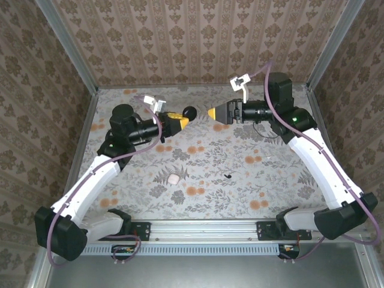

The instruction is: Insert the wireless bluetooth earbuds into the charging case

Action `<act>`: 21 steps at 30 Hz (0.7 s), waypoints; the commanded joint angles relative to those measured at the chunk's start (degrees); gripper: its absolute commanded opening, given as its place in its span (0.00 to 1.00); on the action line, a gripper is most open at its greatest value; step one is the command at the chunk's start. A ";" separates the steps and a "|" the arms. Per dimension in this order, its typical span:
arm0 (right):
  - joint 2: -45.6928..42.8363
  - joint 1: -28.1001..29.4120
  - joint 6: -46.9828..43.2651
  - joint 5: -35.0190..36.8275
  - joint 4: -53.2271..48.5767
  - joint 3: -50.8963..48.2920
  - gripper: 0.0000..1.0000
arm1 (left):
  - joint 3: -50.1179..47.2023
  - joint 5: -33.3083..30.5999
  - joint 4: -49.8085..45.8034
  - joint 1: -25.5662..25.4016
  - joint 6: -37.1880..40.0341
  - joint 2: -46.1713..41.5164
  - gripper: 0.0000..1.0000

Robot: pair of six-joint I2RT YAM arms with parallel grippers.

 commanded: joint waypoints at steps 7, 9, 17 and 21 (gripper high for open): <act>3.17 1.22 -6.91 -9.68 0.19 1.68 0.61 | 6.41 17.90 -4.35 0.46 -0.97 2.39 0.10; 3.14 1.52 -6.92 -9.93 0.45 1.19 0.57 | 6.91 18.50 -4.34 0.49 -1.24 3.05 0.10; 3.31 4.04 -6.72 -11.03 1.43 -0.02 0.53 | 8.03 19.83 -3.58 -0.92 -2.69 5.38 0.11; 3.45 4.54 -6.87 -12.27 1.48 -0.20 0.46 | 8.73 20.55 -3.37 -1.60 -3.39 6.22 0.11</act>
